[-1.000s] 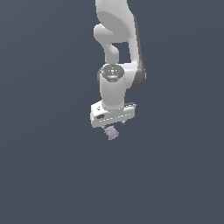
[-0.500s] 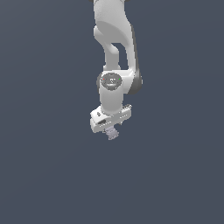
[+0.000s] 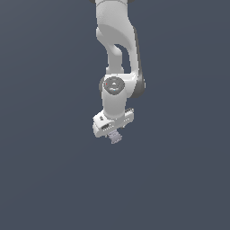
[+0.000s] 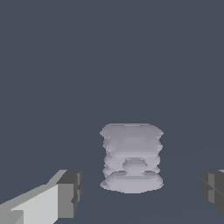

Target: Pick up the object and move it to a goal position.

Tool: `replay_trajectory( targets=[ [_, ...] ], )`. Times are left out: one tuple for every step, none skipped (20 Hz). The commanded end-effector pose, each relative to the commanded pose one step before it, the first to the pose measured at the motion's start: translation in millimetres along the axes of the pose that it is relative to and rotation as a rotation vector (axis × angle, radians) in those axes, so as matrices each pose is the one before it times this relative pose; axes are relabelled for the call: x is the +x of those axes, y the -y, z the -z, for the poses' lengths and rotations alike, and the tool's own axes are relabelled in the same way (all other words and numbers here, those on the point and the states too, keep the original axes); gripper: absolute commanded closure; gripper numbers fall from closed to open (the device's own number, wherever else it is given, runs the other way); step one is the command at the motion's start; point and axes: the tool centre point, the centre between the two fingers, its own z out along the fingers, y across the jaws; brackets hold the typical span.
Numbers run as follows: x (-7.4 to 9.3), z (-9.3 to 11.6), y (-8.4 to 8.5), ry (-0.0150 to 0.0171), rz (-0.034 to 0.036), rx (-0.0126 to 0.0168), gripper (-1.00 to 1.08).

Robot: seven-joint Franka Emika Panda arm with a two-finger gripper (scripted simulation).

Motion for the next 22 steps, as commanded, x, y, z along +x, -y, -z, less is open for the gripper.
replay_trajectory(
  targets=[
    [-0.3, -4.75, 0.13, 0.00053, 0.00044, 0.00031, -0.92],
    [0.0, -3.41, 0.23, -0.00001, 0.00069, -0.00003, -0.92],
    [-0.26, -4.17, -0.16, 0.0, 0.0, 0.0, -0.92],
    [-0.11, -4.88, 0.19, -0.00001, 0.00069, -0.00002, -0.92],
    [-0.17, -5.57, 0.17, -0.00001, 0.00069, -0.00002, -0.92],
    [-0.18, -5.9, 0.15, -0.00001, 0.00069, -0.00002, -0.92],
    [-0.11, -5.2, 0.16, -0.00001, 0.00069, -0.00002, -0.92],
    [-0.07, -4.44, 0.06, -0.00001, 0.00049, -0.00002, -0.92],
    [-0.11, -3.68, -0.21, 0.0, 0.0, 0.0, -0.92],
    [0.16, -2.89, 0.04, 0.0, 0.00049, -0.00005, -0.92],
    [0.14, -2.12, -0.23, 0.0, 0.0, 0.0, -0.92],
    [0.23, -1.36, -0.23, 0.0, 0.0, 0.0, -0.92],
    [0.26, -0.68, -0.19, 0.0, 0.0, 0.0, -0.92],
    [0.12, -0.18, -0.08, 0.0, 0.0, 0.0, -0.92],
    [0.0, 0.0, 0.0, 0.0, 0.0, 0.0, 1.08],
    [0.0, 0.0, 0.0, 0.0, 0.0, 0.0, 1.08],
    [0.0, 0.0, 0.0, 0.0, 0.0, 0.0, 1.08],
    [0.0, 0.0, 0.0, 0.0, 0.0, 0.0, 1.08],
    [0.0, 0.0, 0.0, 0.0, 0.0, 0.0, 1.08],
    [0.0, 0.0, 0.0, 0.0, 0.0, 0.0, 1.08],
    [0.0, 0.0, 0.0, 0.0, 0.0, 0.0, 1.08],
    [0.0, 0.0, 0.0, 0.0, 0.0, 0.0, 1.08]
  ],
)
